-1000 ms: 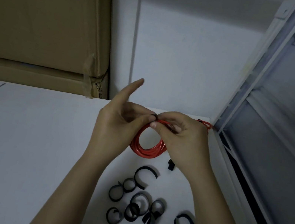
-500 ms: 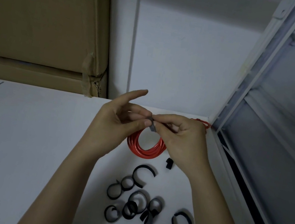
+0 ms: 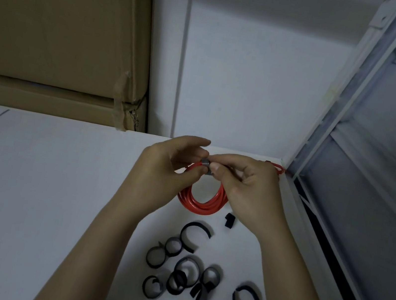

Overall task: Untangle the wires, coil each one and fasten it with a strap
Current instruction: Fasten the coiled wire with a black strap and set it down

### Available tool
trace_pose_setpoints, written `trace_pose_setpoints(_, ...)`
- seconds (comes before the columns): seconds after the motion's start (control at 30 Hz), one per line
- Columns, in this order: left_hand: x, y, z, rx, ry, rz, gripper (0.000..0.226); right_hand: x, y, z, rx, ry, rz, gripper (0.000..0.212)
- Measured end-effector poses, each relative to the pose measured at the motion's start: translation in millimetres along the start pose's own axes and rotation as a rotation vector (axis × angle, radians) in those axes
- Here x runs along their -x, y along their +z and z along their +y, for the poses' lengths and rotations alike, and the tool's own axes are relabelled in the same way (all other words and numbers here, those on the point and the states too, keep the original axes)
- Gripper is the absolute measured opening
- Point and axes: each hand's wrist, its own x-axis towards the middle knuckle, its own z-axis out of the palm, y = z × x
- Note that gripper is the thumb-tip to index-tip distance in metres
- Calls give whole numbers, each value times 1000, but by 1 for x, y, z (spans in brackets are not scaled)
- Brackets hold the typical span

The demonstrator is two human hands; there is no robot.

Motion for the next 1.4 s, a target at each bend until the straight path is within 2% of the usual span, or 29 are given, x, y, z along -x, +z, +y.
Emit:
trace_pose_setpoints(0.2,-2,-1,-3,-267,14,13,25,0,1,4,25,-7,16,20)
trace_pose_setpoints(0.33,0,4,-1,-379,13,23,18,-2,-1,8,-52,73,54,18)
trace_pose_setpoints(0.5,1,11,1,-581,106,41,10,-1,3,7,-105,73,58,21)
trace_pose_setpoints(0.67,0,13,-5,-541,77,27,4,2,-1,5,141,9,25,17)
trace_pose_setpoints(0.83,0,15,-9,-394,35,45,10,17,-12,11,106,247,-193,41)
trace_pose_setpoints(1.03,8,40,-7,-313,40,85,17,36,-13,26,80,242,61,38)
trace_pose_setpoints(1.17,1,57,-5,-341,-87,-14,34,38,-44,47,89,369,207,29)
trace_pose_setpoints(1.27,-11,60,-6,-387,-138,-37,34,27,-74,68,83,522,389,22)
trace_pose_setpoints(1.33,-18,60,-7,-435,-177,-56,33,18,-88,85,166,589,405,16)
trace_pose_setpoints(1.4,-22,60,-10,-464,-209,-77,32,14,-94,102,252,620,352,12)
